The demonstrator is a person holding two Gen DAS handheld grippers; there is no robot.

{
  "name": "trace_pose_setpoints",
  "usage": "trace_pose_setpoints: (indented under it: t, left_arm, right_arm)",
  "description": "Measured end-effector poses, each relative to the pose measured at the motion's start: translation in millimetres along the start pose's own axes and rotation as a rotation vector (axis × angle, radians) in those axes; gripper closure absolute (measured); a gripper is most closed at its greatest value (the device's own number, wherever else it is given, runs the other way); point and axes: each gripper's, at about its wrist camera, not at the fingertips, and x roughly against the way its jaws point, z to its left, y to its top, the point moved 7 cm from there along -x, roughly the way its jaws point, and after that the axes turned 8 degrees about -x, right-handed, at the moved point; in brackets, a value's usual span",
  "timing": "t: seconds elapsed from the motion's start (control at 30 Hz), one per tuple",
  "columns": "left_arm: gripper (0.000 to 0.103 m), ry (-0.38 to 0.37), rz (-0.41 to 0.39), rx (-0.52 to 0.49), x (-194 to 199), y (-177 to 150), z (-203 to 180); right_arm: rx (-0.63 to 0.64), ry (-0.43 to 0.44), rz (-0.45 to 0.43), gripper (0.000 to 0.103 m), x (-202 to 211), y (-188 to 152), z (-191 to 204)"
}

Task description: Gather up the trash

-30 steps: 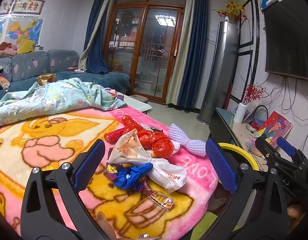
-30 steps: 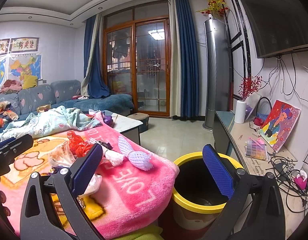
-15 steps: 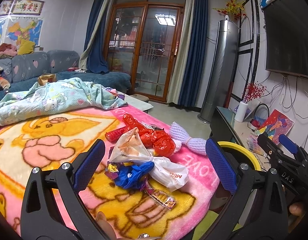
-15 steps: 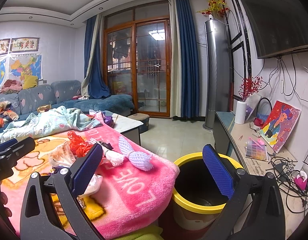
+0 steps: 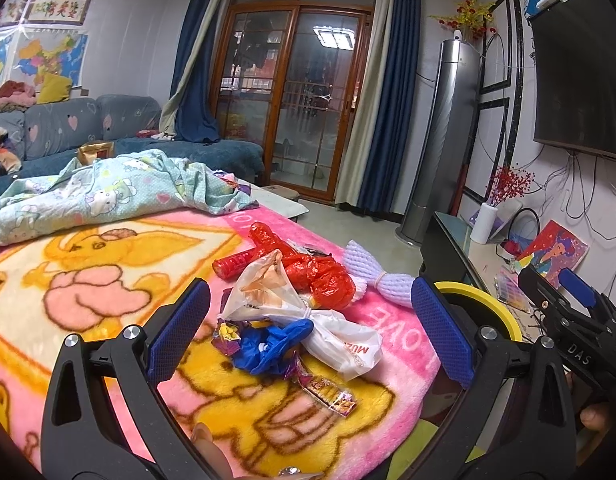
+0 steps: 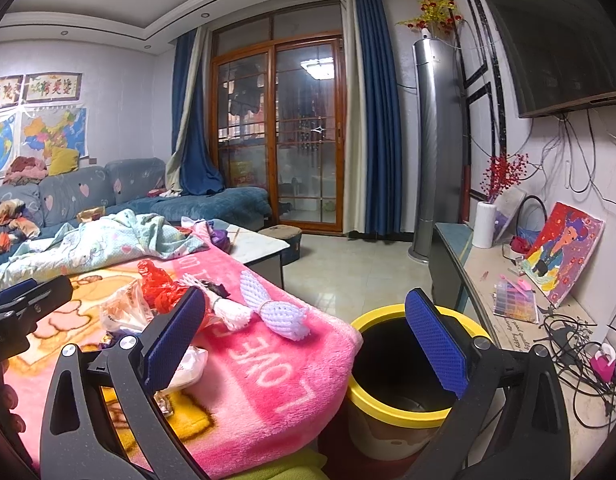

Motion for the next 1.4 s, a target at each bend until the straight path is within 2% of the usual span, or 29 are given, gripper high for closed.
trace_pose_setpoints:
  t: [0.33,0.63,0.73,0.9,1.07,1.17,1.27,1.33,1.4]
  left_arm:
    - [0.011,0.047,0.02,0.059,-8.3,-10.3,27.5]
    - [0.011,0.1,0.042,0.117,-9.5,-14.3,63.2]
    - [0.011,0.119,0.075,0.136,-15.7,-21.2,77.3]
    - [0.011,0.102,0.125,0.156,-27.3,-34.6,93.8]
    - [0.011,0.044,0.21,0.211,-45.7,-53.0,101.7]
    - [0.011,0.026,0.268,0.226,-58.5,-63.1,103.1]
    - [0.024,-0.017,0.311,0.222,-69.5,-70.4,96.1]
    - [0.028,-0.039,0.336,0.218,-76.2,-73.6,90.9]
    - [0.036,-0.066,0.36,0.215,-82.9,-76.3,85.6]
  right_arm:
    - [0.068,0.135,0.044,0.006,-6.8,-4.4,33.7]
    - [0.113,0.212,0.126,0.006,-29.8,-12.7,65.7]
    - [0.126,0.222,0.145,0.006,-41.5,-14.2,71.7]
    - [0.119,0.211,0.176,0.006,-66.1,-13.0,70.6]
    - [0.118,0.166,0.204,0.006,-95.5,-8.3,59.6]
    - [0.105,0.142,0.254,0.006,-118.1,-10.6,47.5]
    - [0.072,0.114,0.283,0.006,-135.5,-13.3,30.9]
    - [0.068,0.104,0.328,0.006,-150.2,-17.7,22.5]
    - [0.068,0.092,0.37,0.006,-164.6,-23.2,14.6]
